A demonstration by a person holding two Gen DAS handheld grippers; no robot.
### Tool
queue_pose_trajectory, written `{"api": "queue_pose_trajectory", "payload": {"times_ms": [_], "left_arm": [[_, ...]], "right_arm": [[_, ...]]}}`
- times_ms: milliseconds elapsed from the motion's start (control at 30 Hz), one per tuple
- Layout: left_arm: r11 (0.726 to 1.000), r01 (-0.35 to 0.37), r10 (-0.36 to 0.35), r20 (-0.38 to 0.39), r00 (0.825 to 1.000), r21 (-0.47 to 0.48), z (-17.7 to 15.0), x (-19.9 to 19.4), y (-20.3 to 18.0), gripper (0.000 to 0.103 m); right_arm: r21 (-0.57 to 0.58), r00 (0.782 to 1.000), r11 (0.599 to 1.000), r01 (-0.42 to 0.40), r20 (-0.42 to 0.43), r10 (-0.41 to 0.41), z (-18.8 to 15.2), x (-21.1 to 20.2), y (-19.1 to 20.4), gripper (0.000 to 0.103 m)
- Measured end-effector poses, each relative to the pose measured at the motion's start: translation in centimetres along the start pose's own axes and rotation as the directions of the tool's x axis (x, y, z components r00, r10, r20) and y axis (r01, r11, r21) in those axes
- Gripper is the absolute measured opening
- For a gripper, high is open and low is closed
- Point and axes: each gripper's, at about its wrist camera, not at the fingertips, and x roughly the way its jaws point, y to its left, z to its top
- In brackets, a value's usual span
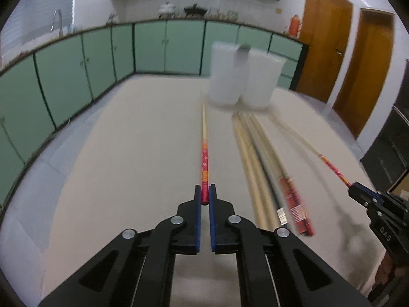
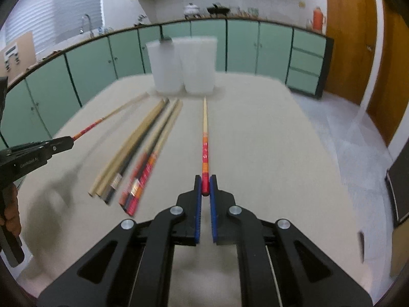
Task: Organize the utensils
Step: 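Lift both chopsticks and carry them over the white holder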
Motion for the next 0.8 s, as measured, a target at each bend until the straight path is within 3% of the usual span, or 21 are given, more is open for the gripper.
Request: {"api": "queue_pose_trajectory", "payload": {"times_ms": [400,800], "left_arm": [[0.998,0.030,-0.041,0.193,0.980,0.062,7.8,-7.5,-1.6,0.005],[0.991,0.080,-0.108,0.308,0.945,0.103,15.0,-9.5,-2.5,0.005]], "right_arm": [[-0.007,0.981,0.999,-0.052,0.189,0.052,9.7,-6.6,-2.1,0.005],[0.000,0.963,0.988,-0.156,0.222,0.152,19.0,-7.7,-4.3,0.005]]}}
